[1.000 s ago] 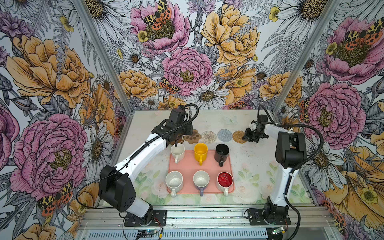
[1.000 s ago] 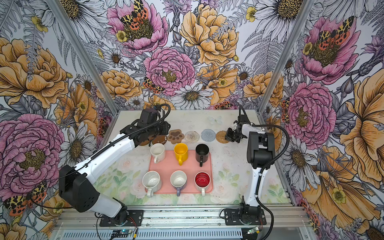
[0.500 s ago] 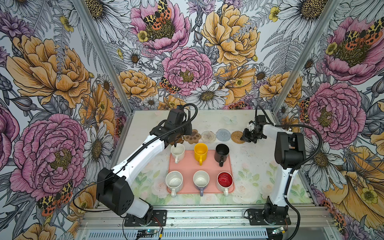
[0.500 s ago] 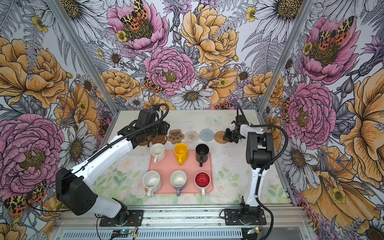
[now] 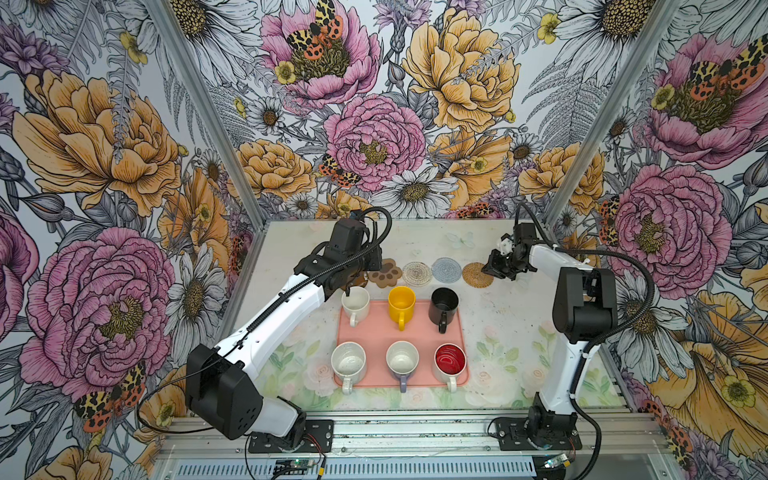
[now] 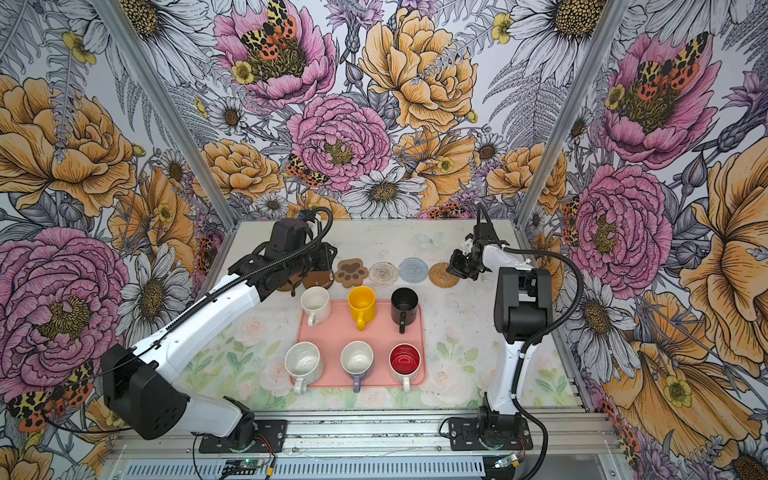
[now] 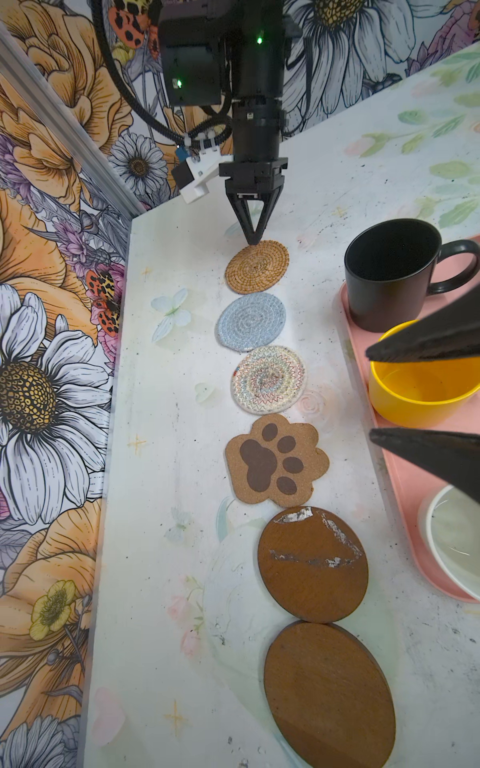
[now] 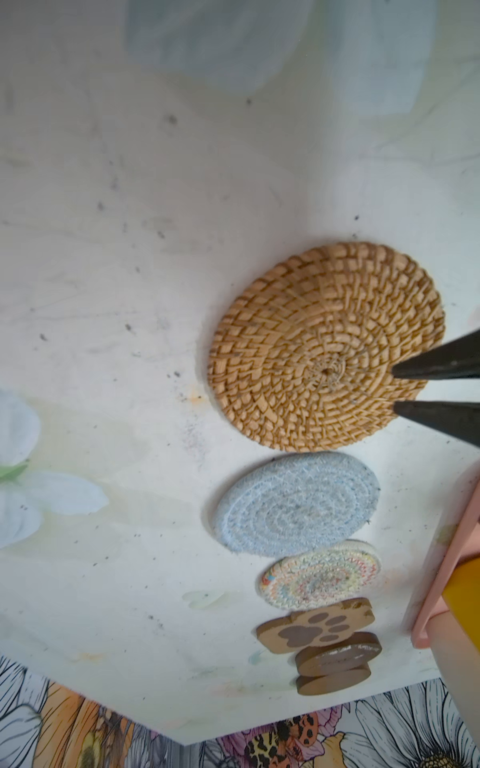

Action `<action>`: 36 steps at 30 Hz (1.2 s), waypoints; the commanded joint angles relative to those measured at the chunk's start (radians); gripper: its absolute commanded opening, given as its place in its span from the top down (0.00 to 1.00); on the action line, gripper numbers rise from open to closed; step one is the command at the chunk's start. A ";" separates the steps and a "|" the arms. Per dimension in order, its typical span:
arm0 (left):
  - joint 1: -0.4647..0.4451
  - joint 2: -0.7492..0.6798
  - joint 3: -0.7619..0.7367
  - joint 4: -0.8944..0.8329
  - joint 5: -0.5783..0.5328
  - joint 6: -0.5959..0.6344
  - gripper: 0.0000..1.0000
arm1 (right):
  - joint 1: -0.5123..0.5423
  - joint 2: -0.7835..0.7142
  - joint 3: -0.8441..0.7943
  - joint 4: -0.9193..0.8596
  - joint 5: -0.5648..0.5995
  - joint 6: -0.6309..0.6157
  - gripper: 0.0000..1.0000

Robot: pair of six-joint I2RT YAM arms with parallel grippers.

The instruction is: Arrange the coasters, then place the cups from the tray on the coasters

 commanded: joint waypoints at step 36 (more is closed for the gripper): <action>0.026 -0.393 -0.485 0.270 -0.201 0.016 0.25 | 0.707 -0.692 -0.424 -0.158 0.650 0.245 0.50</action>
